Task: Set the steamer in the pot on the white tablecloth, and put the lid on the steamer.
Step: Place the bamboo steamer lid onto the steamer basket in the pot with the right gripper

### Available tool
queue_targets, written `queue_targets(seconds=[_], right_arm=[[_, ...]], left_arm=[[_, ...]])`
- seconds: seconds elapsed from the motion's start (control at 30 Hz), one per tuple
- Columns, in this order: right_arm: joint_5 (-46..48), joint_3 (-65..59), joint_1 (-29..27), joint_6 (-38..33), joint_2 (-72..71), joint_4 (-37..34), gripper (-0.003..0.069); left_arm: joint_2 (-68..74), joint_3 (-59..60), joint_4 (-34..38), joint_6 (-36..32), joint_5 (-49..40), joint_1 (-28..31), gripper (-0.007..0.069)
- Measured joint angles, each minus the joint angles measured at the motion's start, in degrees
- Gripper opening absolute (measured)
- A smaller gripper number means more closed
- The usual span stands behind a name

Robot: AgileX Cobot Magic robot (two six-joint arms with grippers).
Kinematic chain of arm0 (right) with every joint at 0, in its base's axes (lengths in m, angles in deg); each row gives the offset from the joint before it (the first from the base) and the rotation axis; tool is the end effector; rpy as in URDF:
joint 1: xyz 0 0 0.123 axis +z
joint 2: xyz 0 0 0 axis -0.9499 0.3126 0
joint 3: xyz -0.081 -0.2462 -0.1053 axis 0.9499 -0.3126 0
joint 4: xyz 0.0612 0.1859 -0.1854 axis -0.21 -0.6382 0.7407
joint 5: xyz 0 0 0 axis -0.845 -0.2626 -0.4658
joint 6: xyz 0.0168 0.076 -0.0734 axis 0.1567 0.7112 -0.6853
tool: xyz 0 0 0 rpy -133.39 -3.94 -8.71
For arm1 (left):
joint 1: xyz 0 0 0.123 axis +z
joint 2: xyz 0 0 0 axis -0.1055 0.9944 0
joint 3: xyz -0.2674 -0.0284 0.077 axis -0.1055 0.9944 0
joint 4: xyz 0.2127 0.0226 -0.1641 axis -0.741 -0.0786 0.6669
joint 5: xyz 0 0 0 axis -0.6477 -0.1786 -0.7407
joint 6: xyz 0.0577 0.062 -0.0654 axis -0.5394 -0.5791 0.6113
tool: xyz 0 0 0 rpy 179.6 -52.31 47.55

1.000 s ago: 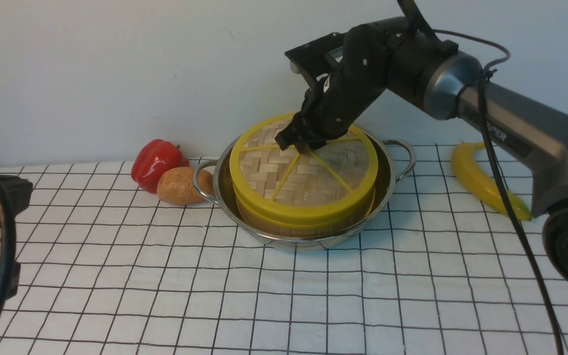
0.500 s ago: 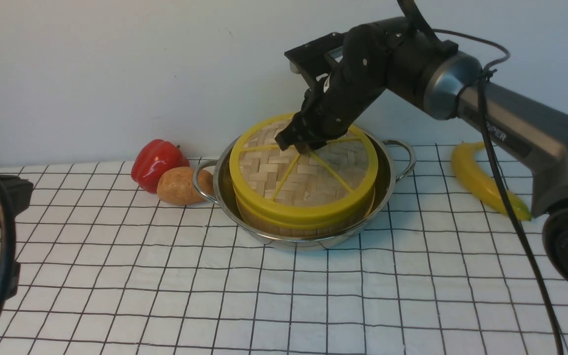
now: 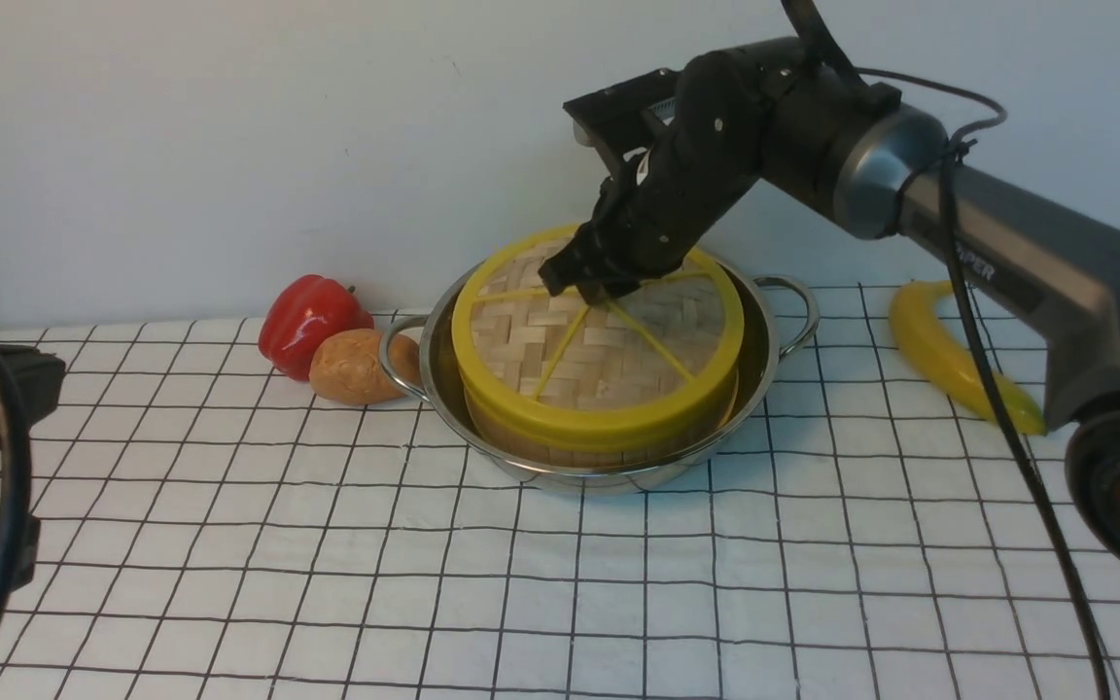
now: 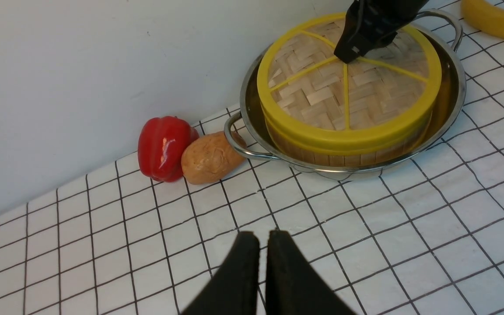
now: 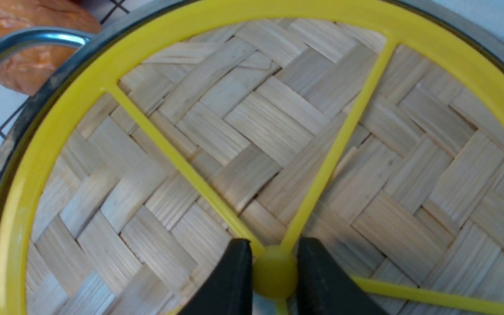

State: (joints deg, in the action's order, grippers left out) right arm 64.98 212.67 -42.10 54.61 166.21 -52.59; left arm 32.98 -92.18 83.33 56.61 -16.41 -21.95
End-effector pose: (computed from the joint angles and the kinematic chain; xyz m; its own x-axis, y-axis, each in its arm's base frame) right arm 0.4700 0.2838 0.2093 -0.7837 -0.3776 -0.4932 -0.5009 0.8537 0.1422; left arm 0.1531 -0.0430 0.3793 -0.4169 0.3476 -0.8399 0.3706 0.9087 0.1921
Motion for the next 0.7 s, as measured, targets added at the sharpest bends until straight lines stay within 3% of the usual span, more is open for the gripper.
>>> queue_targets(seconds=[0.57,0.7], right_arm=[[-0.24,0.10,-0.05,0.62,0.44,-1.46,0.0148],[-0.30,0.17,-0.05,1.38,0.44,-1.91,0.0206]], left_arm=[[0.00,0.00,0.00,0.00,0.00,0.00,0.0022],[0.00,0.00,0.00,0.00,-0.04,0.00,0.0022]])
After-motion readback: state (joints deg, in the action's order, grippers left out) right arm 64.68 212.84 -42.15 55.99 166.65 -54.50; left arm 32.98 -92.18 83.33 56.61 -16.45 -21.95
